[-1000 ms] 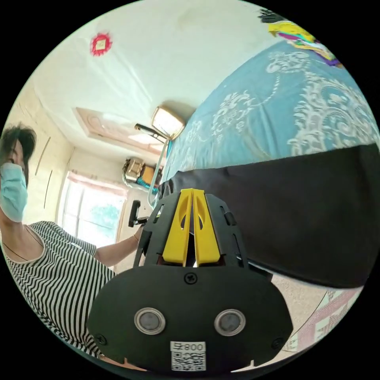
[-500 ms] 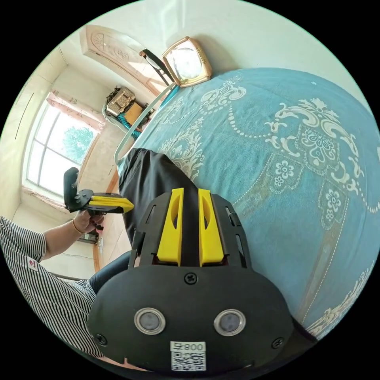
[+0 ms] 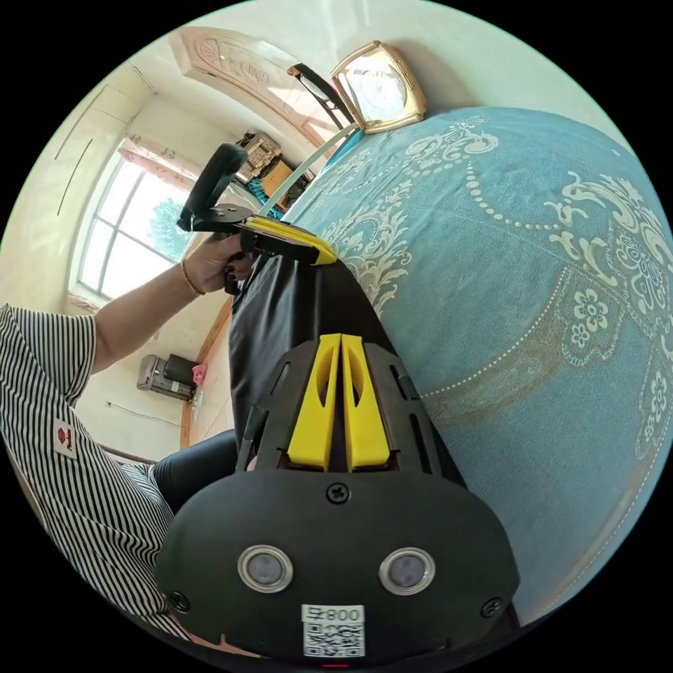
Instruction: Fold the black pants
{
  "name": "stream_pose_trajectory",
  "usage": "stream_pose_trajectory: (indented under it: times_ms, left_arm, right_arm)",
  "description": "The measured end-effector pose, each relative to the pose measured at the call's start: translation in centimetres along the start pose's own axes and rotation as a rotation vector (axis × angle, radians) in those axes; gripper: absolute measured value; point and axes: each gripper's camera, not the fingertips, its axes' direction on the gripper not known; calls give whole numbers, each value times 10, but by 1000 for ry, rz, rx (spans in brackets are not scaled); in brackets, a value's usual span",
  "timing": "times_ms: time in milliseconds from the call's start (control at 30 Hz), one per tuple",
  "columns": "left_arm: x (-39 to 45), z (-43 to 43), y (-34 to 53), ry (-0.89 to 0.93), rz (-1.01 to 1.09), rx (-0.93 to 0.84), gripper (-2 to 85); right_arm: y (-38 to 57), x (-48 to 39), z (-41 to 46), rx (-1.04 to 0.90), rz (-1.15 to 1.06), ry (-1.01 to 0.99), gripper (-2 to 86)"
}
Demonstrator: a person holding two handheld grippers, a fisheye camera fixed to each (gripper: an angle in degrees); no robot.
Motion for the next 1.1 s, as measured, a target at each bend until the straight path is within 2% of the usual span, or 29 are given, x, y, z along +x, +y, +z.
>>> stream_pose_trajectory:
  times_ms: [167,300,533,700,867,933,1033,1100]
  left_arm:
    - [8,-11,43,-63,-5,116,13]
    - [5,-5,71,-66,-53,136,14]
    - [-7,11,81,-48,-105,112,18]
    - [-6,2,68,-34,-92,186,34]
    - [-13,20,31,10,-59,109,68]
    - [-13,37,12,-26,-35,13,77]
    - [-12,59,-2,-68,-16,-103,72]
    - [-11,63,-4,-62,-5,-121,58]
  right_arm:
    - [-28,-4,-9,85,-48,-7,65]
    - [-49,-9,14,18,-86,-73,82]
    - [-76,-38,66,-226,-199,-135,68]
    - [-84,-45,77,-233,-224,-165,60]
    - [-92,-39,85,-246,-212,-194,61]
    - [-95,-37,89,-259,-213,-194,61]
    - [-97,-35,91,-264,-218,-192,60]
    - [-99,-33,91,-263,-219,-188,60]
